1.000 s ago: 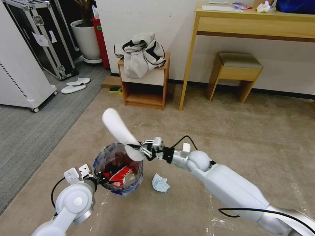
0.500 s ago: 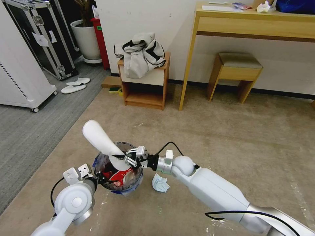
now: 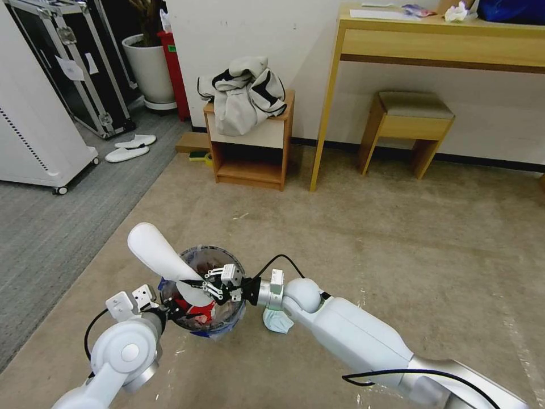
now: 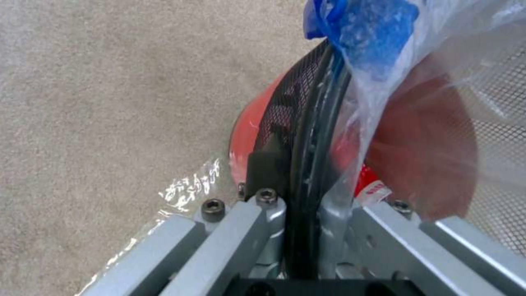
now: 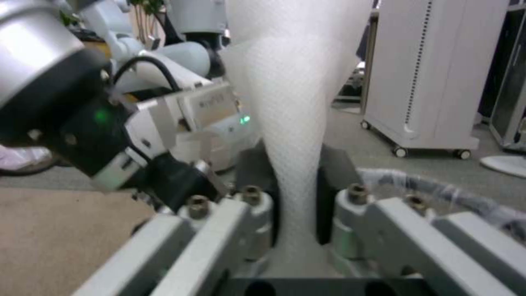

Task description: Pick up the trash bin and place the garbage on the floor into it.

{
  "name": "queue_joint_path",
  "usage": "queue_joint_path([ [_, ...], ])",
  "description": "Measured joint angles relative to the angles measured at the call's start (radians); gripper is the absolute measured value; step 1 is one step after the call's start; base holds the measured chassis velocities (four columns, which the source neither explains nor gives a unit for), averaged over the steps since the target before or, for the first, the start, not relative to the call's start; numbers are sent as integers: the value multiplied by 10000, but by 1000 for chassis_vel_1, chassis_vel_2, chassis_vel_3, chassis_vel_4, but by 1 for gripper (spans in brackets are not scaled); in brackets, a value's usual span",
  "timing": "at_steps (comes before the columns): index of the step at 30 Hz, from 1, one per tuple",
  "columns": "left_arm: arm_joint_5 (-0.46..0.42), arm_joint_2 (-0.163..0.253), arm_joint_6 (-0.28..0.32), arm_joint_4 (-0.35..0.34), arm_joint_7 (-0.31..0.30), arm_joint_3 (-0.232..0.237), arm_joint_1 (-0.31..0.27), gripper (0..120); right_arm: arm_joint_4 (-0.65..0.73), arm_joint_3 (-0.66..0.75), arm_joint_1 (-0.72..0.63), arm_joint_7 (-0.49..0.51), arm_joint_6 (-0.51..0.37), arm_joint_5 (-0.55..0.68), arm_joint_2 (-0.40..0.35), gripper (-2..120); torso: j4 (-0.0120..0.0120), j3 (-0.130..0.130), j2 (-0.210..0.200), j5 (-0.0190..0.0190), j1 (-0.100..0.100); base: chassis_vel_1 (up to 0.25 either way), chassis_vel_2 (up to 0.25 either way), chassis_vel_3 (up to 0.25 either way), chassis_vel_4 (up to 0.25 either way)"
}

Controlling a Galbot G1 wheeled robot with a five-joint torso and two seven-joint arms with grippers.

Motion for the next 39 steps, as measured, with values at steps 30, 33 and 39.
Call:
queue_joint_path([
  [30,-126,137,-36,-60,13,-92,28,1,-247,284,-126,30,211,-304,-510,100,-1,0,0,2,0,0,0,0,0],
  [33,-134,147,-41,-53,-5,-85,7,1,-241,262,-136,47,219,-314,-499,100,0,0,0,2,-1,0,0,0,0],
  [39,-140,150,-52,-8,-14,-77,2,1,-115,241,-141,100,220,-311,-460,100,1,0,0,1,0,0,0,0,0],
])
